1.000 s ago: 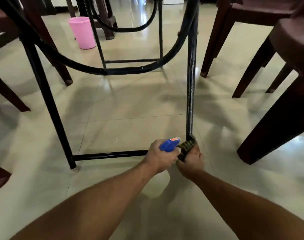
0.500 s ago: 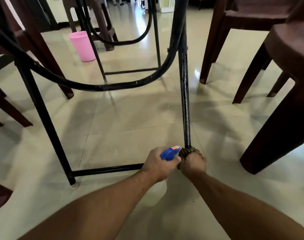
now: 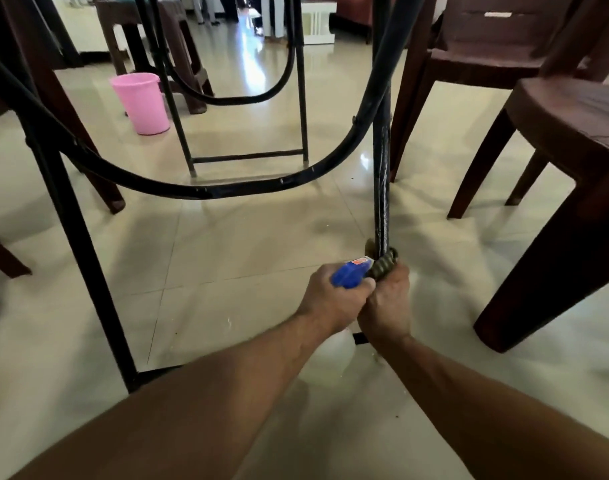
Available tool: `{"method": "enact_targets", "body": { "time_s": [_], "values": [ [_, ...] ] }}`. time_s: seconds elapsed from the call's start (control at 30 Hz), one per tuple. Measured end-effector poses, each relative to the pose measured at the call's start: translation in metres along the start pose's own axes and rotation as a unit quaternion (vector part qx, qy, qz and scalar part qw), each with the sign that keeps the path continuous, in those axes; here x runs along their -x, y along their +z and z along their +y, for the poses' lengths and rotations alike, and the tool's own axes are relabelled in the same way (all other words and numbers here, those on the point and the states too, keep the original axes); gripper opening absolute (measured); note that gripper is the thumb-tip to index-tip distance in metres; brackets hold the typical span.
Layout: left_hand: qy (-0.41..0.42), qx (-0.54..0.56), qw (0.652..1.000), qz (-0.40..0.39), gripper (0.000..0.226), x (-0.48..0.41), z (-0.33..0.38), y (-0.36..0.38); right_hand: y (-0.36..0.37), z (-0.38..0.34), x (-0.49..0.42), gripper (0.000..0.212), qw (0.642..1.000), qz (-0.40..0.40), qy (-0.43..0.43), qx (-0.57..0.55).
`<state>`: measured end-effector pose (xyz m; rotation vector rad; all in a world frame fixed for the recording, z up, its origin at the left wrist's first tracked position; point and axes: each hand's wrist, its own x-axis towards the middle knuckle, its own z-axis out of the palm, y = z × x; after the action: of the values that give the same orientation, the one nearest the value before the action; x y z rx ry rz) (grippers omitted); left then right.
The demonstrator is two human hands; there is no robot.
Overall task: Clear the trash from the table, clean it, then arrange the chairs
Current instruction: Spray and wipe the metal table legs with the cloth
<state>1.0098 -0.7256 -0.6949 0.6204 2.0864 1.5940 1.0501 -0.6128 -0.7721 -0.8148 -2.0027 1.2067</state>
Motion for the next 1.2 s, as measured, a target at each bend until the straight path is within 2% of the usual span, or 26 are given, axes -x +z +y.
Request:
{"method": "enact_targets", "body": {
  "time_s": [0.1, 0.17, 0.2, 0.27, 0.33, 0.4, 0.47, 0.53, 0.57, 0.67, 0.73, 0.83, 0.93, 1.0, 1.07, 1.13, 1.2],
  "values": [
    [0.019, -0.018, 1.000, -0.016, 0.033, -0.006, 0.013, -0.010, 0.005, 0.037, 0.006, 0.044, 0.984, -0.058, 0.083, 0.149],
    [0.030, -0.033, 0.999, -0.014, 0.030, -0.012, 0.021, -0.014, 0.009, 0.046, 0.005, 0.050, 0.968, -0.063, 0.160, 0.185],
    [0.035, -0.037, 0.999, -0.010, 0.029, -0.015, 0.025, -0.016, 0.011, 0.032, 0.004, 0.047, 0.972, -0.038, 0.149, 0.177],
    [0.042, -0.042, 0.998, 0.000, 0.028, -0.019, 0.033, -0.020, 0.008, -0.007, 0.002, 0.040, 0.986, 0.025, 0.068, 0.153],
    [0.048, -0.036, 0.998, 0.009, 0.028, -0.022, 0.040, -0.023, 0.007, -0.029, 0.000, 0.061, 0.984, 0.038, -0.033, 0.172],
    [0.050, -0.027, 0.998, 0.006, 0.030, -0.022, 0.044, -0.027, 0.005, -0.028, 0.012, 0.079, 0.978, 0.022, -0.058, 0.197],
    [0.044, -0.023, 0.999, -0.004, 0.030, -0.019, 0.047, -0.032, 0.006, -0.006, 0.028, 0.076, 0.982, 0.003, 0.017, 0.189],
    [0.039, -0.018, 0.999, -0.017, 0.028, -0.016, 0.049, -0.038, 0.007, 0.001, 0.033, 0.063, 0.961, -0.021, 0.123, 0.247],
    [0.038, -0.010, 0.999, -0.018, 0.028, -0.015, 0.052, -0.042, 0.009, -0.005, 0.026, 0.062, 0.955, -0.012, 0.132, 0.267],
    [0.039, 0.013, 0.999, 0.012, 0.022, -0.017, 0.059, -0.054, 0.012, -0.059, -0.008, 0.079, 0.969, 0.077, -0.015, 0.235],
    [0.045, 0.019, 0.998, 0.034, 0.022, -0.020, 0.062, -0.059, 0.012, -0.098, -0.024, 0.092, 0.951, 0.096, -0.113, 0.270],
    [0.046, 0.034, 0.998, 0.025, 0.010, -0.012, 0.068, -0.064, 0.003, -0.093, -0.015, 0.102, 0.922, 0.052, -0.169, 0.345],
    [0.047, 0.030, 0.998, 0.009, 0.007, -0.008, 0.063, -0.069, -0.025, -0.043, 0.015, 0.110, 0.862, -0.075, -0.193, 0.462],
    [0.042, 0.018, 0.999, 0.010, 0.017, -0.007, 0.059, -0.074, -0.039, -0.031, 0.018, 0.101, 0.856, -0.120, -0.168, 0.473],
    [0.032, 0.011, 0.999, 0.016, 0.023, -0.006, 0.056, -0.078, -0.041, -0.039, 0.009, 0.071, 0.867, -0.097, -0.206, 0.443],
    [0.021, 0.016, 0.999, 0.018, 0.020, -0.001, 0.054, -0.077, -0.046, -0.054, 0.003, 0.045, 0.867, -0.087, -0.222, 0.437],
    [0.014, 0.004, 1.000, 0.016, 0.019, 0.004, 0.055, -0.076, -0.051, -0.065, 0.001, 0.037, 0.859, -0.116, -0.215, 0.449]
  ]
}}
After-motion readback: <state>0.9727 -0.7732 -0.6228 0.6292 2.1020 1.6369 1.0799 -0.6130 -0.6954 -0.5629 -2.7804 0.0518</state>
